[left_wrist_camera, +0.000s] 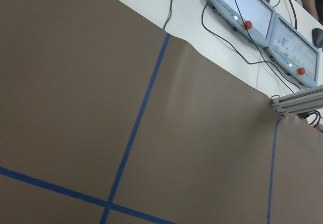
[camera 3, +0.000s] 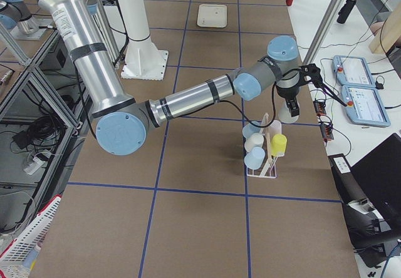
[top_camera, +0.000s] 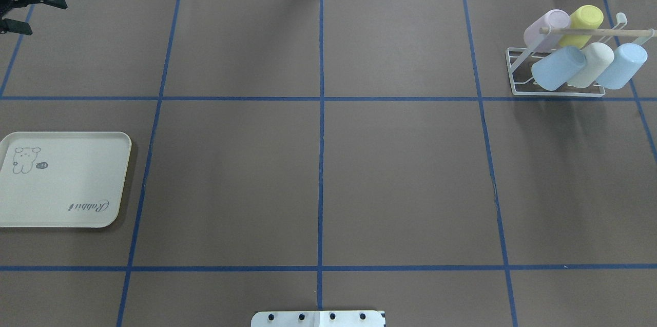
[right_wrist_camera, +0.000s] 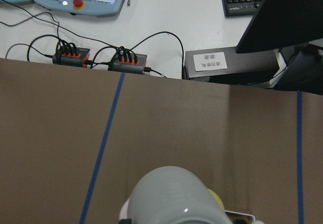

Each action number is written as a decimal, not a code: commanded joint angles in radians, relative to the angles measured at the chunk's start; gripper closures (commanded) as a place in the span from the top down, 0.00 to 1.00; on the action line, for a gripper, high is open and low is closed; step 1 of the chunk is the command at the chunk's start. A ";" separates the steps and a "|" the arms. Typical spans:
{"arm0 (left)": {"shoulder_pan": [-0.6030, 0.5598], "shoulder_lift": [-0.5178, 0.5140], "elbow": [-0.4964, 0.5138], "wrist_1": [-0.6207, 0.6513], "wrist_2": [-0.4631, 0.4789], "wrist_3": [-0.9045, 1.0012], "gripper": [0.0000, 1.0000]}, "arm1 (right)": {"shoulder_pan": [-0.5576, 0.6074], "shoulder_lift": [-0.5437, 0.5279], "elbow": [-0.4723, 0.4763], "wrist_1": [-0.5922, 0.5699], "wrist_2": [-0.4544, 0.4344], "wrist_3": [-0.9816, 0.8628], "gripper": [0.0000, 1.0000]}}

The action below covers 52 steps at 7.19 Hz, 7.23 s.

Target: Transfer IKEA cup to right arm and place on rack

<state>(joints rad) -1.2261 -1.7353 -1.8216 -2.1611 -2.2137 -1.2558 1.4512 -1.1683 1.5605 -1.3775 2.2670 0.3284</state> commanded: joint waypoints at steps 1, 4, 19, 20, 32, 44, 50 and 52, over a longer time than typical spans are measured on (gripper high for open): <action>-0.004 0.031 -0.005 0.090 0.050 0.171 1.00 | 0.023 0.016 -0.070 -0.213 -0.039 -0.247 0.40; -0.003 0.060 -0.027 0.118 0.077 0.210 1.00 | 0.028 0.177 -0.352 -0.212 -0.029 -0.295 0.39; -0.003 0.066 -0.045 0.122 0.080 0.205 1.00 | -0.054 0.184 -0.464 -0.117 -0.035 -0.282 0.44; -0.003 0.066 -0.045 0.122 0.080 0.204 1.00 | -0.055 0.184 -0.464 -0.117 -0.035 -0.282 0.47; -0.122 0.236 -0.031 0.225 0.048 0.781 1.00 | 0.064 -0.149 -0.024 -0.121 0.054 -0.282 0.99; -0.270 0.232 -0.054 0.630 -0.162 1.041 1.00 | 0.083 -0.341 0.271 -0.426 0.056 -0.279 1.00; -0.273 0.244 -0.065 0.636 -0.158 1.041 1.00 | 0.080 -0.341 0.268 -0.423 0.072 -0.278 1.00; -0.283 0.244 -0.073 0.635 -0.158 1.041 1.00 | 0.080 -0.341 0.262 -0.423 0.081 -0.276 1.00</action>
<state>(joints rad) -1.5019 -1.4911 -1.8935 -1.5259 -2.3719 -0.2148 1.5310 -1.5097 1.8246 -1.8009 2.3421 0.0516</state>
